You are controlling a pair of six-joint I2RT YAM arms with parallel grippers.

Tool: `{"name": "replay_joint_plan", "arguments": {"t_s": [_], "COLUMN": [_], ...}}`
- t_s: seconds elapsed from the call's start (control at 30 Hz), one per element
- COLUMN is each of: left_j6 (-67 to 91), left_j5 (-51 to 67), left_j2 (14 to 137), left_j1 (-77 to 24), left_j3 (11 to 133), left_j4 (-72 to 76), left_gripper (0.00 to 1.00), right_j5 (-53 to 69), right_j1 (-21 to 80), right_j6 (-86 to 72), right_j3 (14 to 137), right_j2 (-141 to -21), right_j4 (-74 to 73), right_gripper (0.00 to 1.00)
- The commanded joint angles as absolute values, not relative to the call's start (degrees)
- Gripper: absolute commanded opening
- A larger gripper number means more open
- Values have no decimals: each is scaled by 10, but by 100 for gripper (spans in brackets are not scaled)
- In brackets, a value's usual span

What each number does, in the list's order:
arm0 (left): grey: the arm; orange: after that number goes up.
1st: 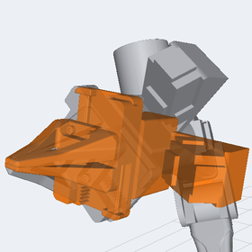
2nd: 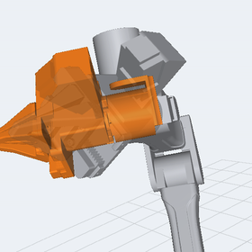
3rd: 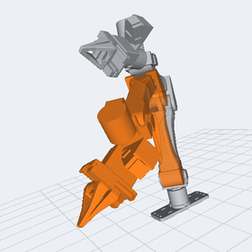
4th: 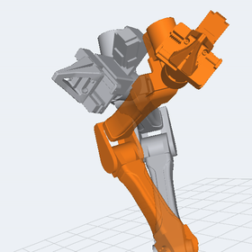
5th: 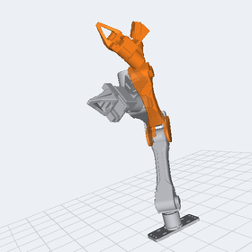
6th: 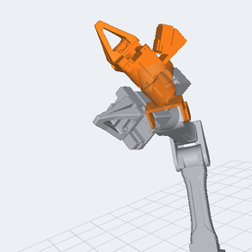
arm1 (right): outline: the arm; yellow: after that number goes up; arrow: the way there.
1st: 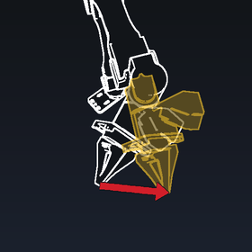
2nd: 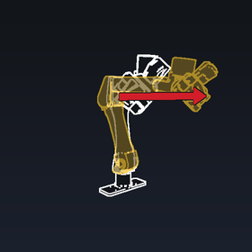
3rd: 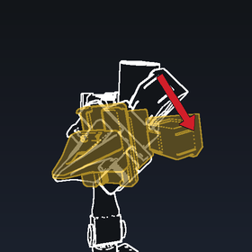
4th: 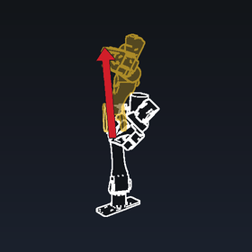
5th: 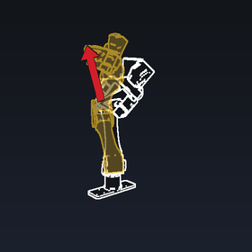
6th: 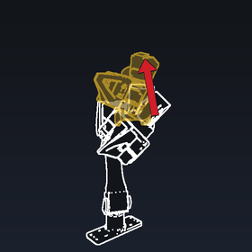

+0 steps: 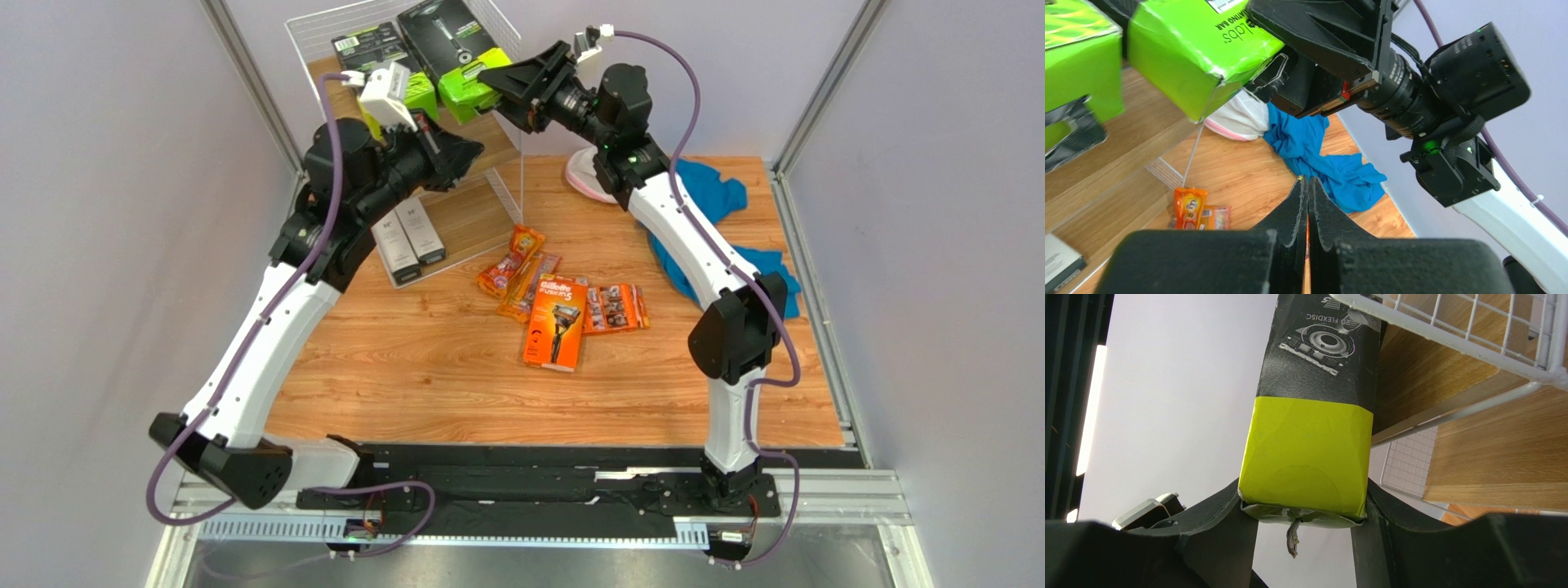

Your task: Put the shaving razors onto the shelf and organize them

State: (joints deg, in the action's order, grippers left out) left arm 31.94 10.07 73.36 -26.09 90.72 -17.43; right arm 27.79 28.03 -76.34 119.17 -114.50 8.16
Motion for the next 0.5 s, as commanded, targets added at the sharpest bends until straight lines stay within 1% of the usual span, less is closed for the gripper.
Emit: {"name": "replay_joint_plan", "arguments": {"t_s": [0.0,0.1,0.23,0.3,0.37,0.47], "left_j6": [312,314,322,329,332,334], "left_j5": [129,128,128,120,107,88], "left_j2": [764,784,812,820,832,852], "left_j1": [-258,-258,-258,-258,-257,-257], "left_j3": [945,954,968,971,984,1011], "left_j4": [-137,-125,-109,-95,-89,-90], "left_gripper": [0,0,0,0,0,0], "right_j5": [287,281,284,286,287,286], "right_j1": [282,283,282,283,283,283], "right_j6": [-774,-773,-776,-780,-780,-779], "right_j3": [1256,1268,1287,1287,1282,1274], "right_j2": [-1151,-1158,-1170,-1173,-1172,-1170], "right_j4": [125,117,108,109,110,105], "right_gripper": [55,61,64,67,72,76]}}
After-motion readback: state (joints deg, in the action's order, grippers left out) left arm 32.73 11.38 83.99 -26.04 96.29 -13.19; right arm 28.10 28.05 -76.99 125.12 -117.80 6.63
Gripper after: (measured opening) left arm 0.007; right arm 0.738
